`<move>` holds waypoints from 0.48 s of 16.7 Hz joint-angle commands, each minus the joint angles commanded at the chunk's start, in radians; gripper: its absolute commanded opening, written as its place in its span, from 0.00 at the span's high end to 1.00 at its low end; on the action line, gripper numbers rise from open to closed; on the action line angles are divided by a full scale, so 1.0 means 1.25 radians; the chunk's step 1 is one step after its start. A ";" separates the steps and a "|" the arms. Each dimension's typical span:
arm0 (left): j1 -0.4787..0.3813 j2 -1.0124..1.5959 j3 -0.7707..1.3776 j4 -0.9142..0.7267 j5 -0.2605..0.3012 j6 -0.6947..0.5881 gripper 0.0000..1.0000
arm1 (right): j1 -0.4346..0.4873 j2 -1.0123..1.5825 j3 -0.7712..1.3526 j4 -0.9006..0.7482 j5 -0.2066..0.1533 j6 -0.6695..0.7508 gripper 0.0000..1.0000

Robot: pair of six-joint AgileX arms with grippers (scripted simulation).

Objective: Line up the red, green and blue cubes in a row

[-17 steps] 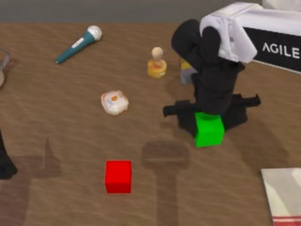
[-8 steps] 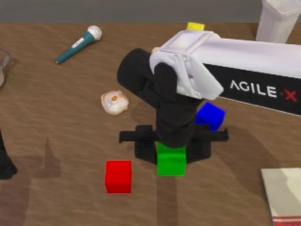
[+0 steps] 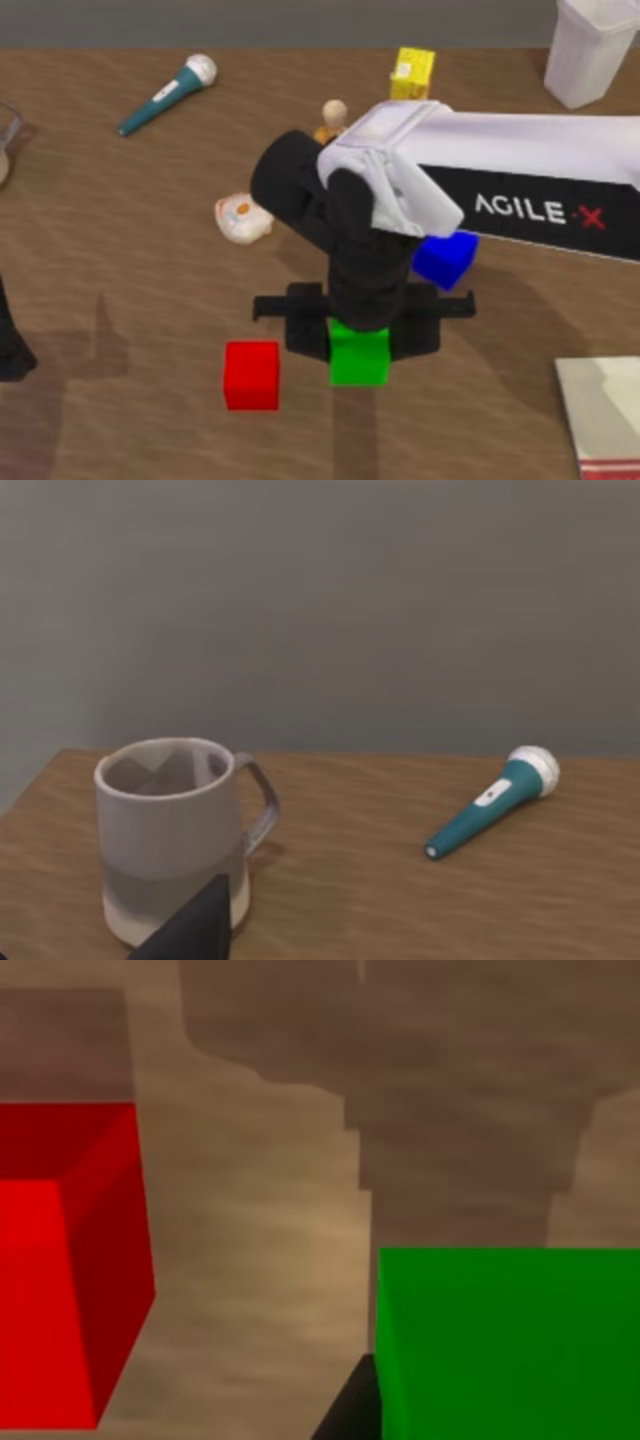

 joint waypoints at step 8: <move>0.000 0.000 0.000 0.000 0.000 0.000 0.00 | 0.003 0.037 -0.072 0.103 0.002 0.003 1.00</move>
